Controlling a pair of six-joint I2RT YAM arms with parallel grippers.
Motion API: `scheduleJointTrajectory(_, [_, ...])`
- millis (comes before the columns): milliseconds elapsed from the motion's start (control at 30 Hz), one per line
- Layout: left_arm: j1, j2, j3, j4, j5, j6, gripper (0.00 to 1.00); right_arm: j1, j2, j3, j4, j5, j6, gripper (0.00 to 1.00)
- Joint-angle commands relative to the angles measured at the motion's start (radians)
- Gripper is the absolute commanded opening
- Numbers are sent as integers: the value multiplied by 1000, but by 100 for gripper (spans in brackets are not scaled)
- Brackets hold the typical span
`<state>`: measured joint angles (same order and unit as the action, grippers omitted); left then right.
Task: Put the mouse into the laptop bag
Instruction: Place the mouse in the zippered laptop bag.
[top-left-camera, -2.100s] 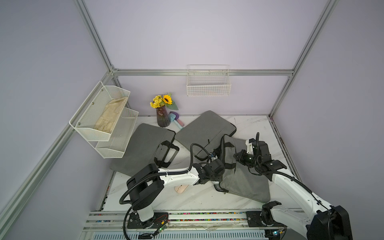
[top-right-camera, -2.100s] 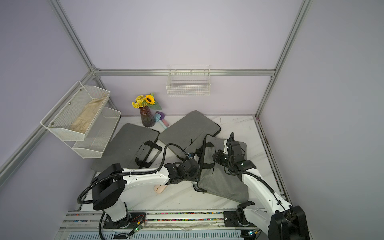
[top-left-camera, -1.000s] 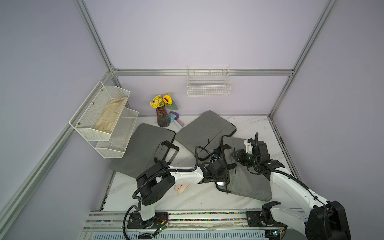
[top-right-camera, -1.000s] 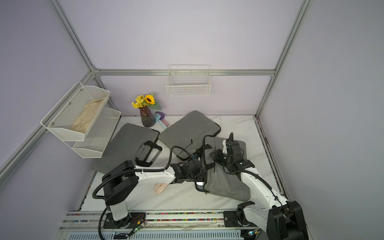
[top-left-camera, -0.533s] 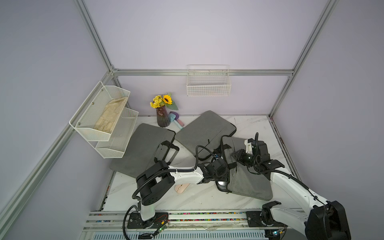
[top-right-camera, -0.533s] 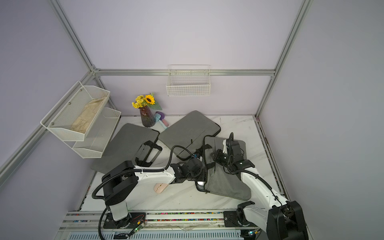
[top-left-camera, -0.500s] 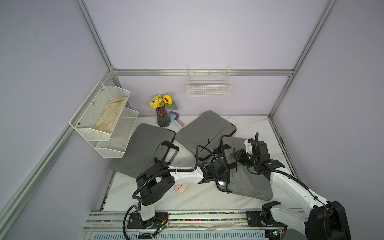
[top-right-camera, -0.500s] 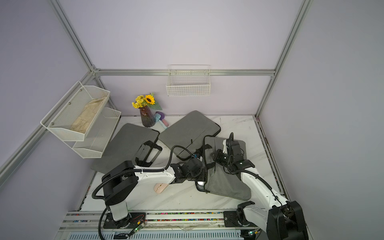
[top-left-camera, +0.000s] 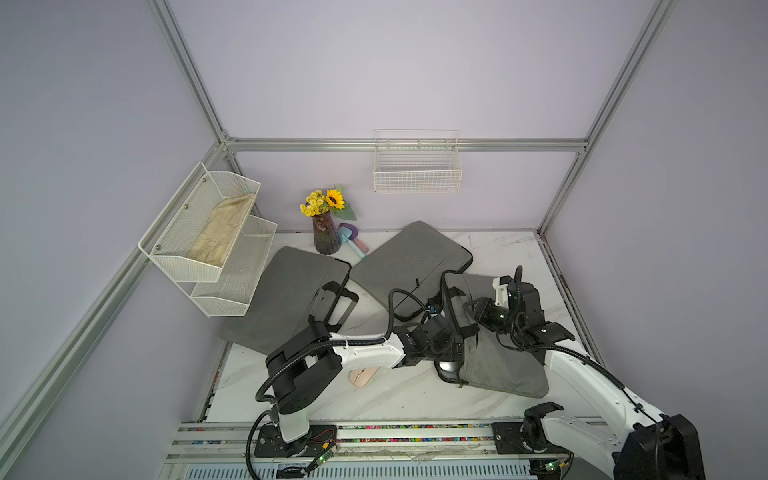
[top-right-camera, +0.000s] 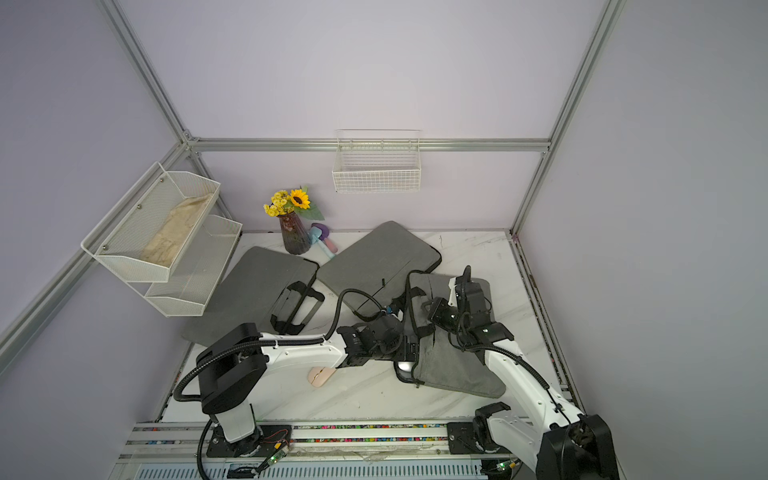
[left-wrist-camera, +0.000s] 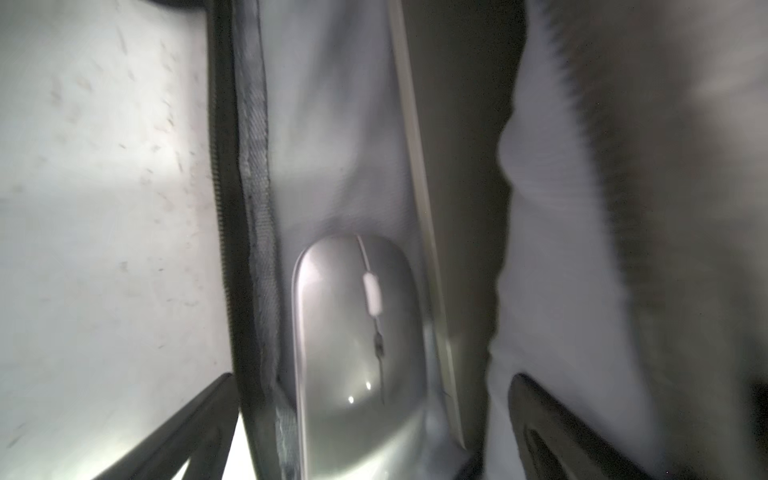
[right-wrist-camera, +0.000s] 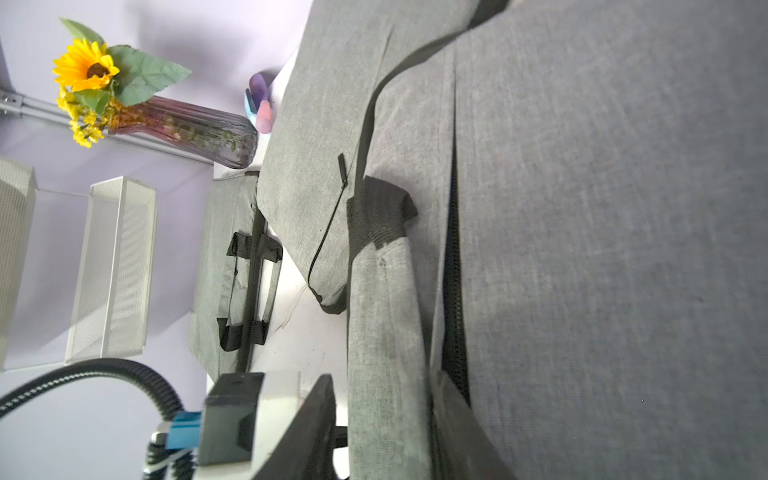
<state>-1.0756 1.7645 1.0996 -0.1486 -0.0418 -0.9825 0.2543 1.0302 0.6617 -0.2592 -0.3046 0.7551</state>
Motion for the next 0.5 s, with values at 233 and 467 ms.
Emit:
scheduleJointTrajectory(233, [-8, -266, -94, -80, -152, 69, 100, 11, -89, -2, -43, 34, 31, 72])
scheduleJointTrajectory(467, [-9, -442, -180, -140, -329, 44, 100, 12, -185, -27, -113, 130, 37, 82])
